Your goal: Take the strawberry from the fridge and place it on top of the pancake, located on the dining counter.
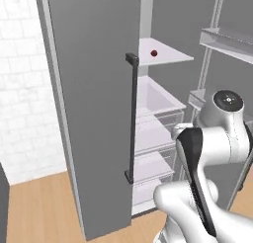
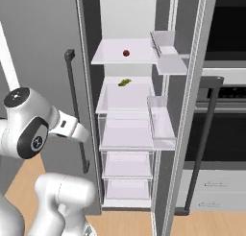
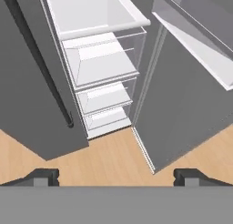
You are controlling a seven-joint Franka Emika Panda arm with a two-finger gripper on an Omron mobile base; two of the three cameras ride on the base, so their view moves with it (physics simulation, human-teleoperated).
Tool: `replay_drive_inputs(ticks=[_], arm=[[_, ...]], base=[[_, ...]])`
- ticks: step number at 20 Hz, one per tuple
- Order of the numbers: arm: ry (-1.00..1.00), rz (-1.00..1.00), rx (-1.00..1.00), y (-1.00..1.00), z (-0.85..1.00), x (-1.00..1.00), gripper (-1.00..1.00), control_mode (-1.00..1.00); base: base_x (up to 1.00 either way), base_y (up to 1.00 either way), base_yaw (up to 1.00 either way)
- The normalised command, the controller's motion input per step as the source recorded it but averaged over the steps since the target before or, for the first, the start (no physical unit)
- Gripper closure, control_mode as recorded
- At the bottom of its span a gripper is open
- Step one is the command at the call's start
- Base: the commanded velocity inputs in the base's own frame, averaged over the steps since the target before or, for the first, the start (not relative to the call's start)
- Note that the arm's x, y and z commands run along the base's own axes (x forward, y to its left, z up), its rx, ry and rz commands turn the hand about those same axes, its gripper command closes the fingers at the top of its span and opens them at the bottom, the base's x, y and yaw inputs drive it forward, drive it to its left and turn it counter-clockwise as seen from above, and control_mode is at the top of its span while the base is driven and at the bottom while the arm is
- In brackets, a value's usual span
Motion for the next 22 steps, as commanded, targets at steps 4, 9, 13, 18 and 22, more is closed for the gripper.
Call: replay_drive_inputs(ticks=[4, 9, 13, 18, 22], arm=[[0.0, 0.0, 0.0, 0.0, 0.0, 0.0, -1.0, 1.0], [0.0, 0.0, 0.0, 0.0, 0.0, 0.0, -1.0, 1.0], [0.0, 0.0, 0.0, 0.0, 0.0, 0.0, -1.0, 1.0], [0.0, 0.0, 0.0, 0.0, 0.0, 0.0, -1.0, 1.0], [0.0, 0.0, 0.0, 0.0, 0.0, 0.0, -1.0, 1.0]], base=[[0.83, -0.24, -0.17], [0.5, -0.51, -0.02], [0.38, -0.29, 0.0], [0.46, -0.03, 0.0], [0.57, 0.01, 0.0]])
